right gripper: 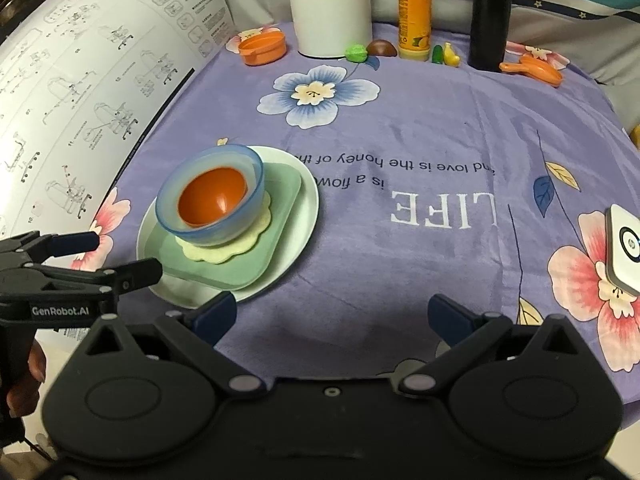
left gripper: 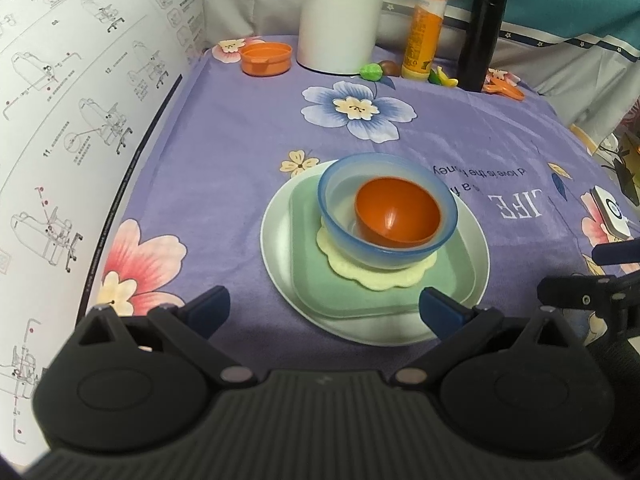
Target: Organize plates and bowls
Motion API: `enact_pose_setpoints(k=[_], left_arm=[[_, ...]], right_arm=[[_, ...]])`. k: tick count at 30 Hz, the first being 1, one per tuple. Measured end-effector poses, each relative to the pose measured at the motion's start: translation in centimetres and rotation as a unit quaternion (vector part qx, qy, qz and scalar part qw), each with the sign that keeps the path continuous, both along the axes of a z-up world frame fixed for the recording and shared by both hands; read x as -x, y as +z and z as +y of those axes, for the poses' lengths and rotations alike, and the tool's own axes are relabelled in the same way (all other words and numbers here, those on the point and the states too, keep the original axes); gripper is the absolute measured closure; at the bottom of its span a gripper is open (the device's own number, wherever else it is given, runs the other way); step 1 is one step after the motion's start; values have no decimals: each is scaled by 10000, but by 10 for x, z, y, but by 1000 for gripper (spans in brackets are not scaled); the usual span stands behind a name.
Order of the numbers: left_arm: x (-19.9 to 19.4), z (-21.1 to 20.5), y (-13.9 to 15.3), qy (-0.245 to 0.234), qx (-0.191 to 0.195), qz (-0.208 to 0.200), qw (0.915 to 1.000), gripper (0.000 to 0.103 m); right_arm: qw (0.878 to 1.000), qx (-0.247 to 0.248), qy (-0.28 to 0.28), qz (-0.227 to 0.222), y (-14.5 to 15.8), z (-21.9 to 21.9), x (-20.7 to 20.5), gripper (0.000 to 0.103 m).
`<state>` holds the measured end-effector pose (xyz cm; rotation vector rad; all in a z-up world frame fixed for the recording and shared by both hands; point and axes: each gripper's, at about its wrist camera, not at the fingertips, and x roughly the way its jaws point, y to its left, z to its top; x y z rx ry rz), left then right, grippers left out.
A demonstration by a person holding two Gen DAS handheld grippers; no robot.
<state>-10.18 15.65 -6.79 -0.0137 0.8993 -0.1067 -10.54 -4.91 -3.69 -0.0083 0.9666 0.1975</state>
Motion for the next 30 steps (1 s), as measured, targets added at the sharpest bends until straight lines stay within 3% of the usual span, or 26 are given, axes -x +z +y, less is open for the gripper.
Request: enact_pose_setpoints(k=[30], left_arm=[[1, 2, 2, -10, -2, 15, 10000, 0]], right_arm=[[9999, 128, 3, -3, 2, 5, -1, 0]])
